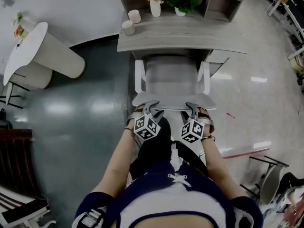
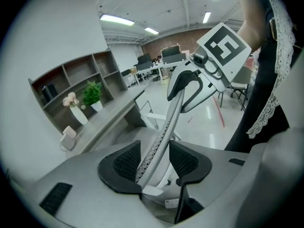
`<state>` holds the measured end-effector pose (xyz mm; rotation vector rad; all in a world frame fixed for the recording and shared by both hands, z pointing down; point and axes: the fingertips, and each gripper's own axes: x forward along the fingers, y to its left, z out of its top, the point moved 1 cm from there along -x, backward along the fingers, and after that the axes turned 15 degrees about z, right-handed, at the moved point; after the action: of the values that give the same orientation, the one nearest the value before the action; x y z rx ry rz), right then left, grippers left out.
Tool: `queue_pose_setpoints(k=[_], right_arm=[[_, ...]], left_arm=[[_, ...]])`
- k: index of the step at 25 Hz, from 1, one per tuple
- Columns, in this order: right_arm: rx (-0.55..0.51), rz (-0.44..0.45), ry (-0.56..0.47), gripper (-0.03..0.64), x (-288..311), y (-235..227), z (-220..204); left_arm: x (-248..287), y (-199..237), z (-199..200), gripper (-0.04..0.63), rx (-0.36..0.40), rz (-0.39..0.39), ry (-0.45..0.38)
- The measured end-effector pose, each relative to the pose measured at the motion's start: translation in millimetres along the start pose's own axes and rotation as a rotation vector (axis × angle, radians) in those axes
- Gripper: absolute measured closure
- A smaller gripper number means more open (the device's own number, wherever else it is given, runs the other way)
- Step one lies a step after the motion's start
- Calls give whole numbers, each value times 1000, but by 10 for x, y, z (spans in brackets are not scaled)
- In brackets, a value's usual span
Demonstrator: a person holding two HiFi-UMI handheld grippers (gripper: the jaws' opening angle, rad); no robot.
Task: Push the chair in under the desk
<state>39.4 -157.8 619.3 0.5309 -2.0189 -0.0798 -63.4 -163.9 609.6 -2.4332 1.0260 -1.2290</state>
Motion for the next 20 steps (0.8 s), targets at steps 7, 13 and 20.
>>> queue_pose_setpoints(k=[7,13,20], right_arm=[[-5,-9,-4,446,20,-48,17],[-2,-2,-6,446,51,-120,40],[2,14,-3,446,71,-198,46]], left_arm=[[31,46,3,407,0,-2,2],[90,116,7,405,2,-5,6],[147,170,30,402,-3,0,8]])
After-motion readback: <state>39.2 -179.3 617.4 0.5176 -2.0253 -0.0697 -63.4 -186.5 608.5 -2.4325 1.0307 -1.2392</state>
